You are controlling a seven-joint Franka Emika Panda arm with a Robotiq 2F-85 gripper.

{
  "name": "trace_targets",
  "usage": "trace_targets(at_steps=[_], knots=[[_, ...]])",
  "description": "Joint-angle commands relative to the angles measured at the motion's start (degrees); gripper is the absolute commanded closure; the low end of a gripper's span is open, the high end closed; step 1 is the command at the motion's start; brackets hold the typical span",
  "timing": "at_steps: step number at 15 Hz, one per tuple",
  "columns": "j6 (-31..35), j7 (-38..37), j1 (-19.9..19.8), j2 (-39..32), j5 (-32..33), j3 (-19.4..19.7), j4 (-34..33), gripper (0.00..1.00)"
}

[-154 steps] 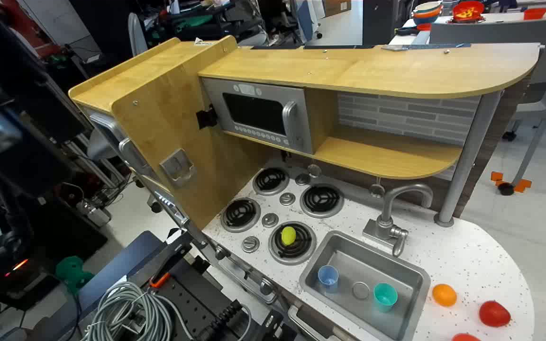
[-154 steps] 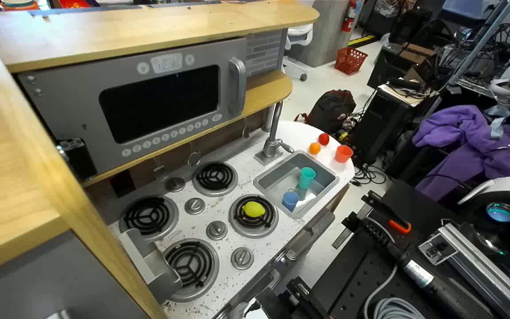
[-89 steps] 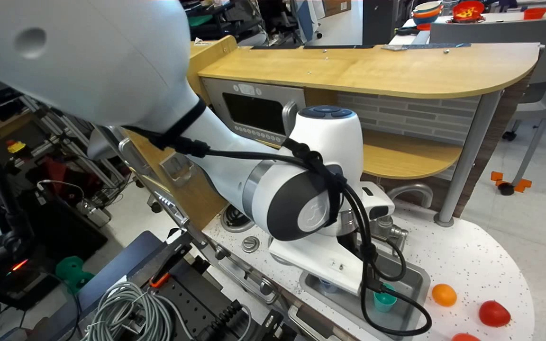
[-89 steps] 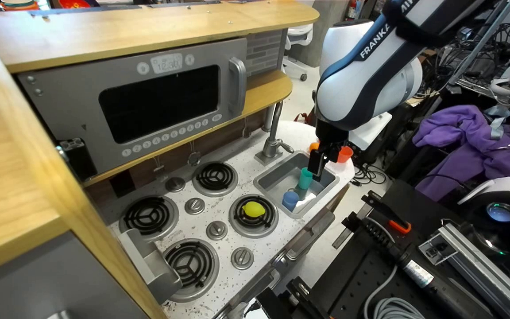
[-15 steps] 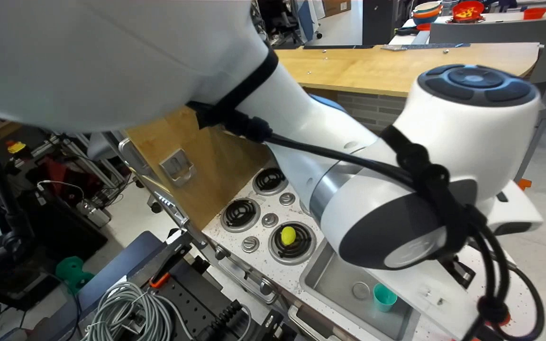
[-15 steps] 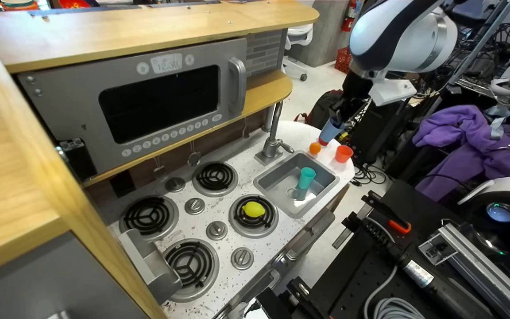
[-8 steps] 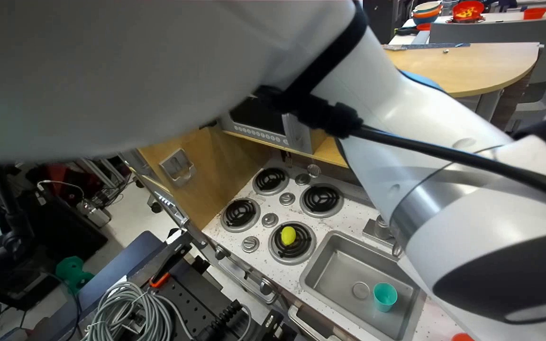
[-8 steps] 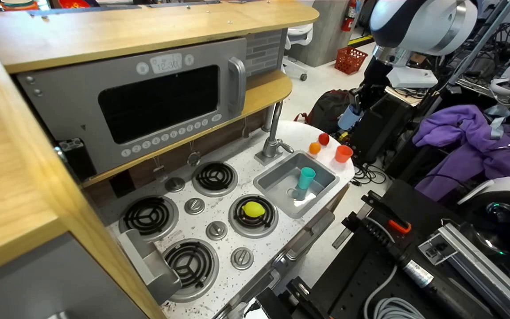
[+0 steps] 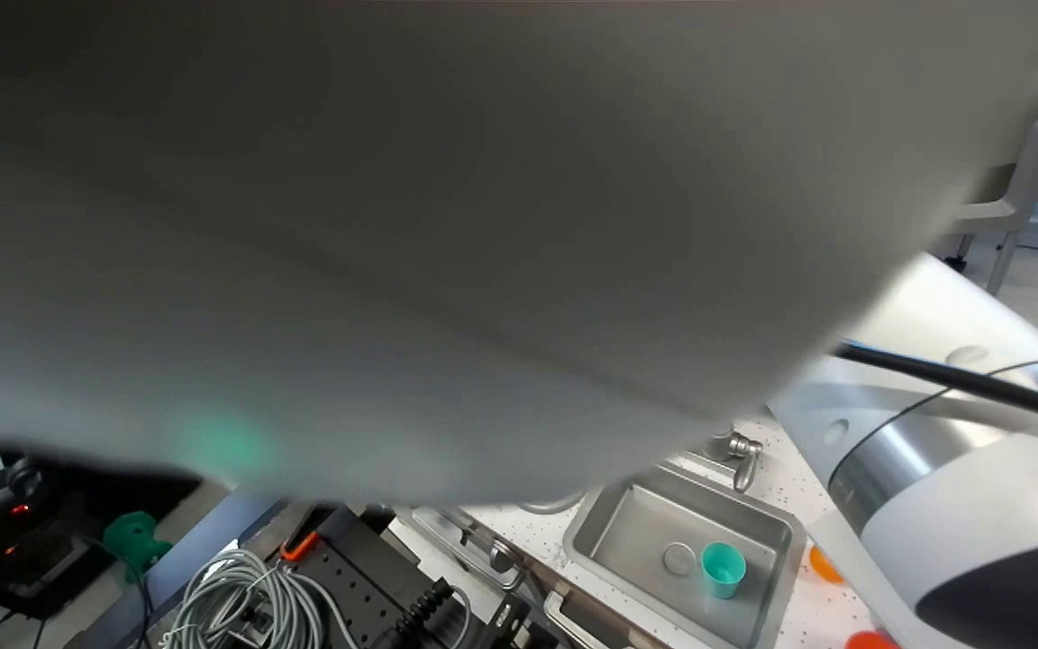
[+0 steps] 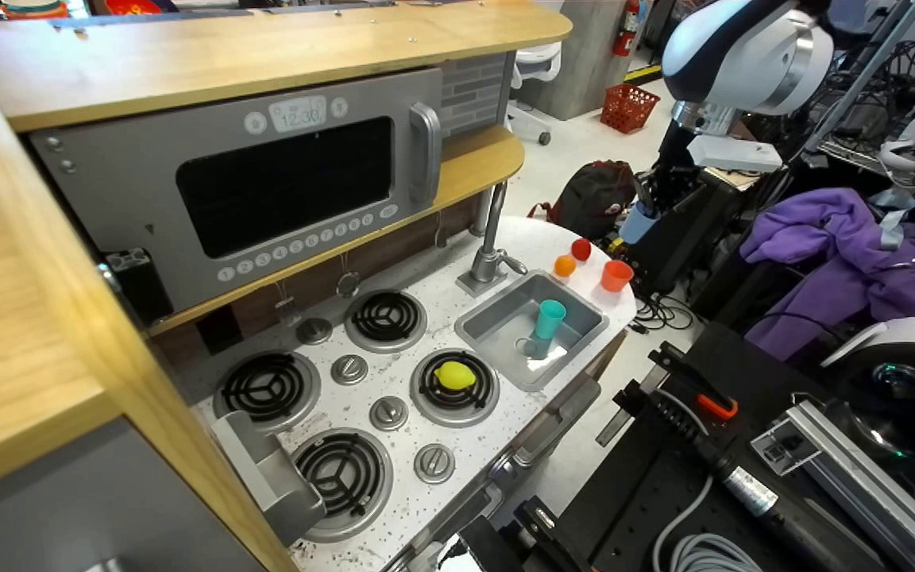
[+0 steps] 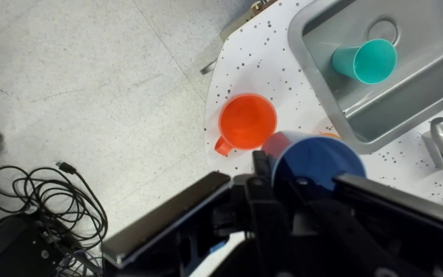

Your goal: Remove the blue cup from the sink and stack it on the orange cup.

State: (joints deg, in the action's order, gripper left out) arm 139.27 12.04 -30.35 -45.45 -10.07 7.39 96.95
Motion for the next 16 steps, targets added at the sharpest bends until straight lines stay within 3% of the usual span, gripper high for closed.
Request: trace_targets(at_steps=[1, 13, 14, 16], knots=[[-4.43, -3.05, -0.43, -6.37, -1.07, 0.65, -7.86, 0.99], [-11.32, -10.84, -0.20, -18.39, -0.67, 1.62, -21.35, 0.99], [-11.57, -11.13, -0.13, -18.89, -0.58, 1.66, -22.09, 0.69], [-12.49, -11.53, -0.08, -19.83, -0.53, 1.60, -23.48, 0.63]])
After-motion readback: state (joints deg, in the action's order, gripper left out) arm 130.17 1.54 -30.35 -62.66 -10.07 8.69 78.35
